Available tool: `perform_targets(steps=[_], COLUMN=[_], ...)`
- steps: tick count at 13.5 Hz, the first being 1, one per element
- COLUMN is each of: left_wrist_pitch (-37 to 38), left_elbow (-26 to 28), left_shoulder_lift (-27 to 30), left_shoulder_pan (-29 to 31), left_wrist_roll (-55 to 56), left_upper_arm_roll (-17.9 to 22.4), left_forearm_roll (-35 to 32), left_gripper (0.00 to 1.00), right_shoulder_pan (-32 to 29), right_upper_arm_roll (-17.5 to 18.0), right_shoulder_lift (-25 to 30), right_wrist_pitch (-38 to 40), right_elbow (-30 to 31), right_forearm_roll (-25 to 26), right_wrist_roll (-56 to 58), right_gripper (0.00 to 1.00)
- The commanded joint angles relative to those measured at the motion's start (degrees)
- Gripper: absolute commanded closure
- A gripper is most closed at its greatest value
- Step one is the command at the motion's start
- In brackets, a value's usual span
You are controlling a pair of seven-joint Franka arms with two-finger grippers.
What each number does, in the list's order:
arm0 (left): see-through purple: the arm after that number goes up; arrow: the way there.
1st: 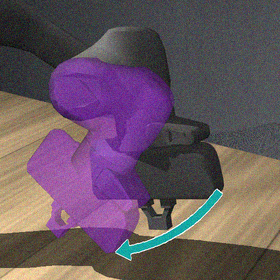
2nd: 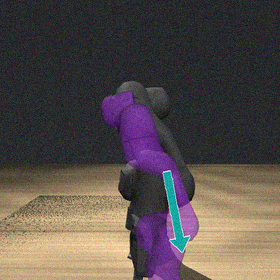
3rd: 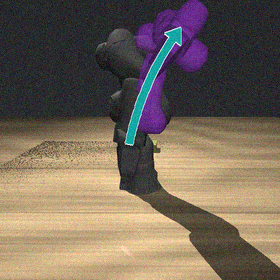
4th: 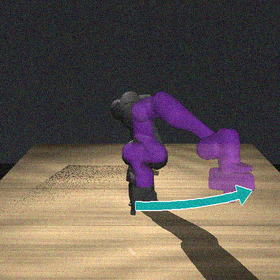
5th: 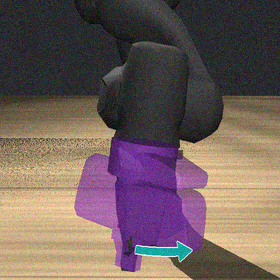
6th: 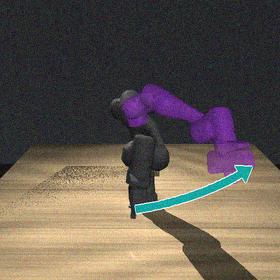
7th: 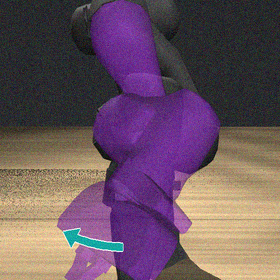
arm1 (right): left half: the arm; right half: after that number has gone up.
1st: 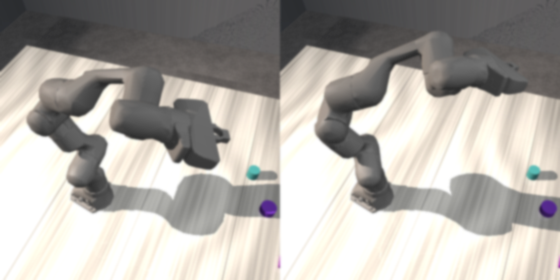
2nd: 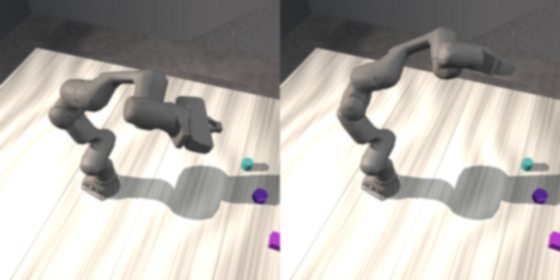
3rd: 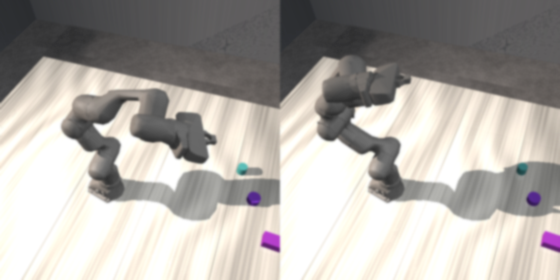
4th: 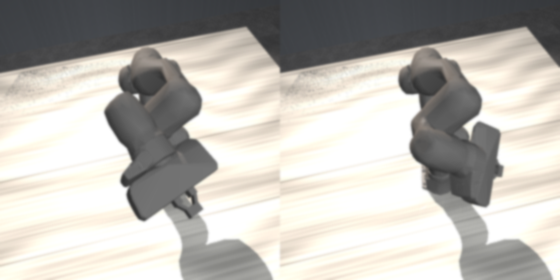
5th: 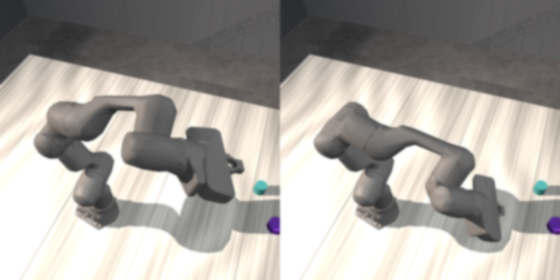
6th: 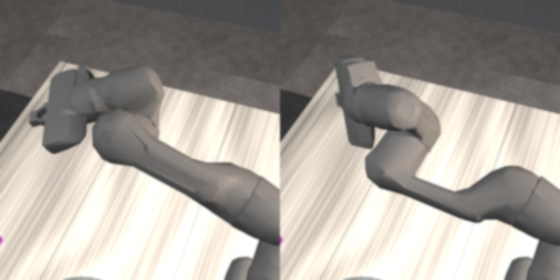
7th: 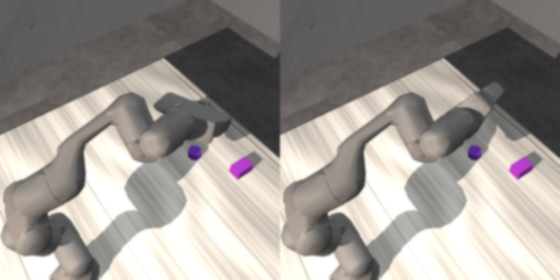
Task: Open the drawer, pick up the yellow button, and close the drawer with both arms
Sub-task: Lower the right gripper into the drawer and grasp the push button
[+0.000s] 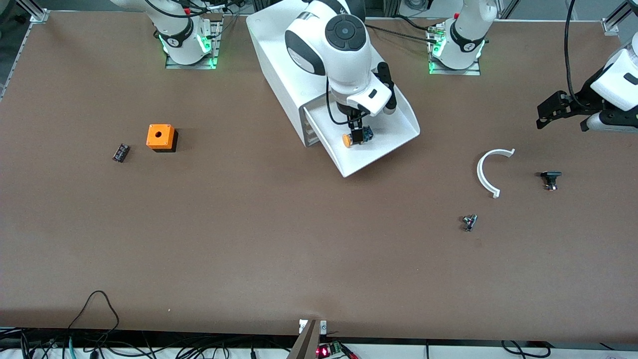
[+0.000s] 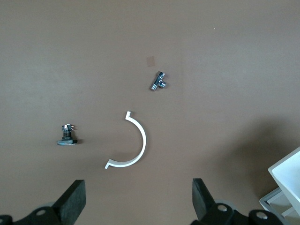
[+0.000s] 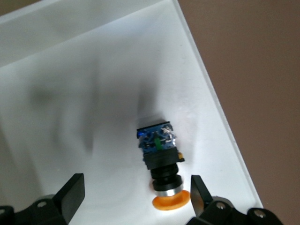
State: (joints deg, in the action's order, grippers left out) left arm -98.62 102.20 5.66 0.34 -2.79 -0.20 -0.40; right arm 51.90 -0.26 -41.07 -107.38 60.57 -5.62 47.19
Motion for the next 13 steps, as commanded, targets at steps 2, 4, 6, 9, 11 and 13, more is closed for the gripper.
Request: perform_targets(steps=[2, 4, 6, 9, 11, 13], left_wrist_pitch=[0.53, 0.53, 0.53, 0.62, 0.62, 0.62], left_elbow=[-1.04, -1.31, -1.31, -1.31, -1.13, -1.13], left_shoulder_lift=[-0.13, -0.21, -0.21, -0.3, -1.0, -1.09], left_shoulder_pan=[0.01, -0.08, -0.08, -0.16, -0.08, -0.08], left_wrist_roll=[-0.2, -0.29, -0.2, -0.2, -0.46, -0.38], left_upper_arm_roll=[0.03, 0.03, 0.03, 0.03, 0.12, 0.12], left_forearm_roll=[0.92, 0.66, 0.66, 0.66, 0.4, 0.4], left_gripper=[0.0, 0.0, 0.0, 0.0, 0.0, 0.0], right_shoulder_pan=[0.93, 0.93, 1.01, 2.68, 3.21, 3.21], right_upper_arm_roll=[-1.15, -1.06, -0.97, -2.19, -2.82, -2.82], right_shoulder_lift=[-3.04, -3.22, -3.92, -4.28, -4.28, -3.93], right_wrist_pitch=[-2.48, -2.66, -2.92, -2.66, -2.66, -2.4], right_elbow=[-2.13, -2.13, -2.13, -2.13, -2.04, -2.04], right_forearm_roll=[0.61, 0.61, 0.61, 0.61, 0.53, 0.61], right_wrist_roll=[0.63, 0.54, 0.63, 0.19, 0.19, 0.19], right_gripper=[0.0, 0.0, 0.0, 0.13, 0.28, 0.49])
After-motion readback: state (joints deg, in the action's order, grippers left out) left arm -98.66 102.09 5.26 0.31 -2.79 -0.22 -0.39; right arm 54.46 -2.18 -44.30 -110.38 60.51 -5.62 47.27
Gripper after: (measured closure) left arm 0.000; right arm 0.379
